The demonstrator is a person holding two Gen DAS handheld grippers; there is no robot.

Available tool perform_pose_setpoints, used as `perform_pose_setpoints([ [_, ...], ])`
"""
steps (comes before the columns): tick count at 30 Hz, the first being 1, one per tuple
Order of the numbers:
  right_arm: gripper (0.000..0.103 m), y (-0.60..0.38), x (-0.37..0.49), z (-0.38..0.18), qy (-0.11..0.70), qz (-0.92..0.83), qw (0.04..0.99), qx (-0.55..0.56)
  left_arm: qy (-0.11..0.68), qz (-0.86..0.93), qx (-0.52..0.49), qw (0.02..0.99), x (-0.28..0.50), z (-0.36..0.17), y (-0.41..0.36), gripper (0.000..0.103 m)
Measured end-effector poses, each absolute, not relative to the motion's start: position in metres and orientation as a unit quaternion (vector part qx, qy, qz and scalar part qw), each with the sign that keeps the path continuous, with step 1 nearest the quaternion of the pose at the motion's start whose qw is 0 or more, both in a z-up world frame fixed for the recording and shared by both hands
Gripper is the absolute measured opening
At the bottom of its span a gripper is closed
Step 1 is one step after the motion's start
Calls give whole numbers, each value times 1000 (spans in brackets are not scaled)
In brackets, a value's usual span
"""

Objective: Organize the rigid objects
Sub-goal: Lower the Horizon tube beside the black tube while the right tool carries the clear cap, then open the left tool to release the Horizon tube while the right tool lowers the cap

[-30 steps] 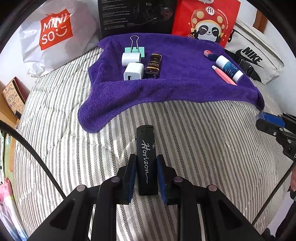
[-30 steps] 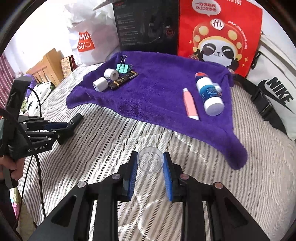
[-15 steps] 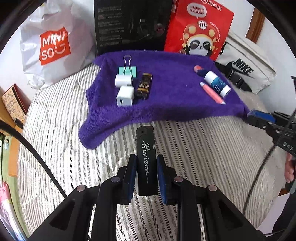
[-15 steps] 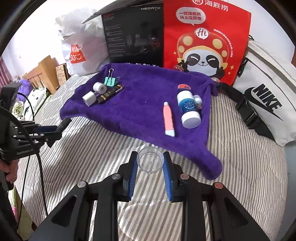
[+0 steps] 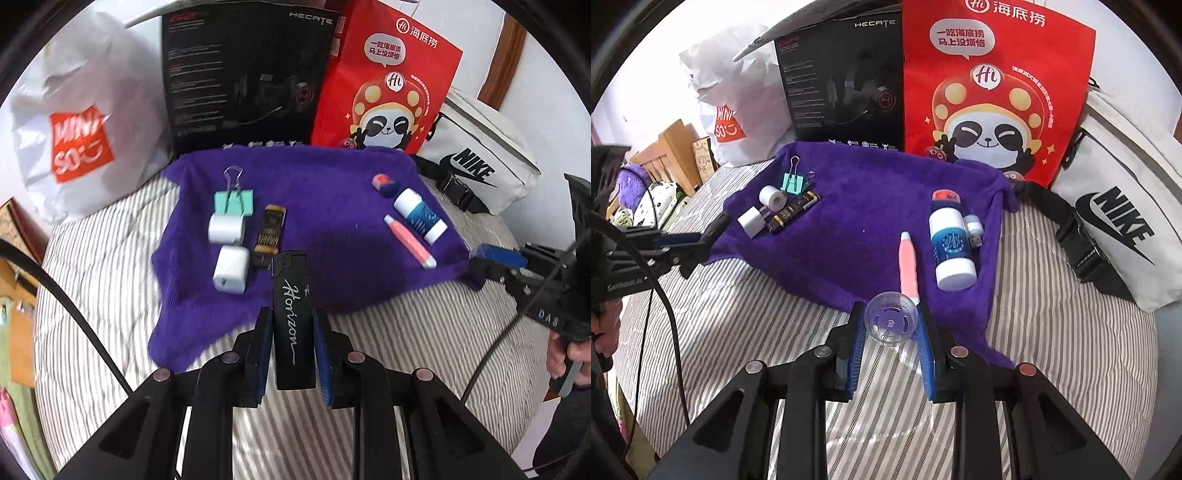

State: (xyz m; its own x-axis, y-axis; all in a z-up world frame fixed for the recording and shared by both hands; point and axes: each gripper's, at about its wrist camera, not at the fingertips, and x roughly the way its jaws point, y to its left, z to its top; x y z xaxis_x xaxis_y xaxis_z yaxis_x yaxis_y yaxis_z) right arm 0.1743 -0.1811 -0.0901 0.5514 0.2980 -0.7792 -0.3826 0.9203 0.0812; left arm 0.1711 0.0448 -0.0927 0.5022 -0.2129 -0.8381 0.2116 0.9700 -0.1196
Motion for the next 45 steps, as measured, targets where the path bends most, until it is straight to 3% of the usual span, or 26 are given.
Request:
perform_pose_setpoints([
  [14, 26, -189, 193, -106, 447, 190, 874, -30, 526, -136, 25, 839, 247, -132, 13, 21],
  [32, 26, -200, 199, -115, 455, 184, 871, -23, 542, -123, 79, 827, 257, -153, -9, 22],
  [37, 26, -201, 201, -112, 452, 183, 873, -23, 549, -133, 64, 823, 255, -153, -6, 30],
  [43, 26, -199, 210, -107, 444, 183, 877, -15, 541, -123, 50, 831, 239, -140, 7, 32],
  [45, 26, -194, 215, -105, 438, 185, 879, -21, 529, -117, 48, 839, 227, -128, 16, 43],
])
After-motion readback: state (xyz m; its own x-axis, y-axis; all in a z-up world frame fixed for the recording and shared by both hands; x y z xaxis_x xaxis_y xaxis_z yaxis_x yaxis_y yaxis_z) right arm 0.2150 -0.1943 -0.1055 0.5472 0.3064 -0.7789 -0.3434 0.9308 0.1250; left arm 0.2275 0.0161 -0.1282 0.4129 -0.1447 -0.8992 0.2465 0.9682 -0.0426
